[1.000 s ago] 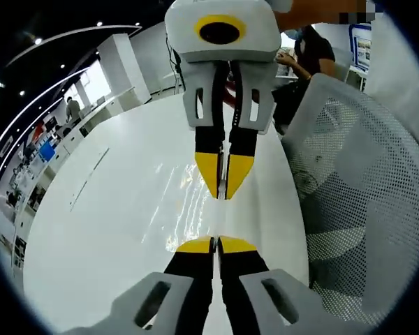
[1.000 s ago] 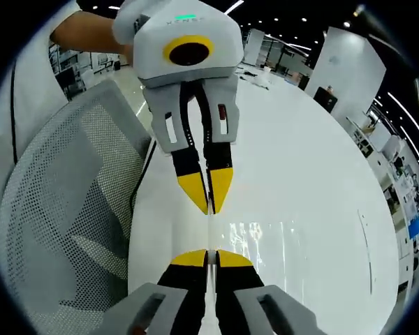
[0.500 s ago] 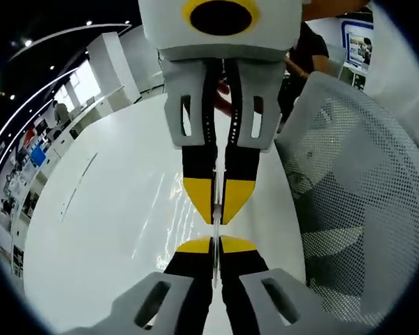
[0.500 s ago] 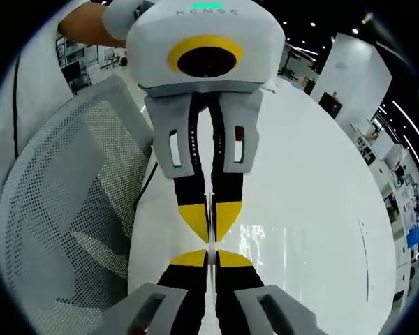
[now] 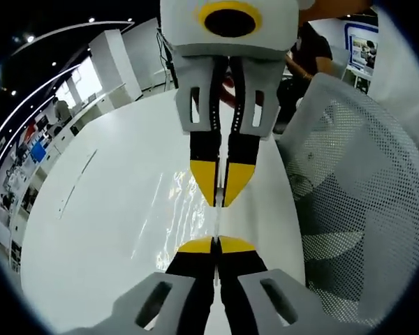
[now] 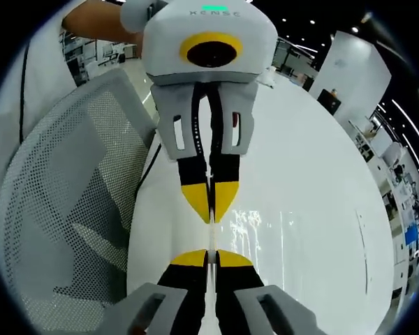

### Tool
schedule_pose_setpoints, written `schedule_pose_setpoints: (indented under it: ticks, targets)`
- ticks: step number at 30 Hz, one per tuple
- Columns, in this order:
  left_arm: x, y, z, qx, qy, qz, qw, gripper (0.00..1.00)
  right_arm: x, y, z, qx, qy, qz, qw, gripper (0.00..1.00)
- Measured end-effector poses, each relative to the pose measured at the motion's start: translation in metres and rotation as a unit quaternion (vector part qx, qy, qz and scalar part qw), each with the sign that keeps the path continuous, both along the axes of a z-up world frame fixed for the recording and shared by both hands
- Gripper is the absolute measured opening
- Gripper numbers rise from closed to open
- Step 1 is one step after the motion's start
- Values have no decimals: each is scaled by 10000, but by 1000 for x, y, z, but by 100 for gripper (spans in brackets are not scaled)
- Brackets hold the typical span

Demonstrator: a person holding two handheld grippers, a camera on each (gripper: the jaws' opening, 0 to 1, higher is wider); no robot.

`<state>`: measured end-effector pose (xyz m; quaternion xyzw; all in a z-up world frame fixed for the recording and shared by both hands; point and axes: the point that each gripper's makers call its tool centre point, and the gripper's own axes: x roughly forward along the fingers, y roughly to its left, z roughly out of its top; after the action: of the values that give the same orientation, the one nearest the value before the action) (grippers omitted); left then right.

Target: Open the resealable bag by pulling the two sides of the seal apart until the entire bag opening is separated and visibly accessible.

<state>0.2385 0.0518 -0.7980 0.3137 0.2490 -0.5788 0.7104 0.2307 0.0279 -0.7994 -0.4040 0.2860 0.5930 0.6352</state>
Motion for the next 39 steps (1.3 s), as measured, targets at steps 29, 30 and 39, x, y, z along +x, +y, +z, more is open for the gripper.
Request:
schedule_pose_setpoints:
  ticks: [29, 30, 39]
  targets:
    - [-2, 9, -3, 139, 59, 34, 9999, 0, -4, -64, -17, -296, -1, -530, 9982, 0]
    - [-2, 9, -3, 134, 61, 47, 9999, 0, -4, -64, -17, -300, -8, -528, 9982, 0]
    - [-1, 8, -8, 146, -111, 13, 9998, 3, -2, -65, -18, -357, -101, -360, 9987, 0]
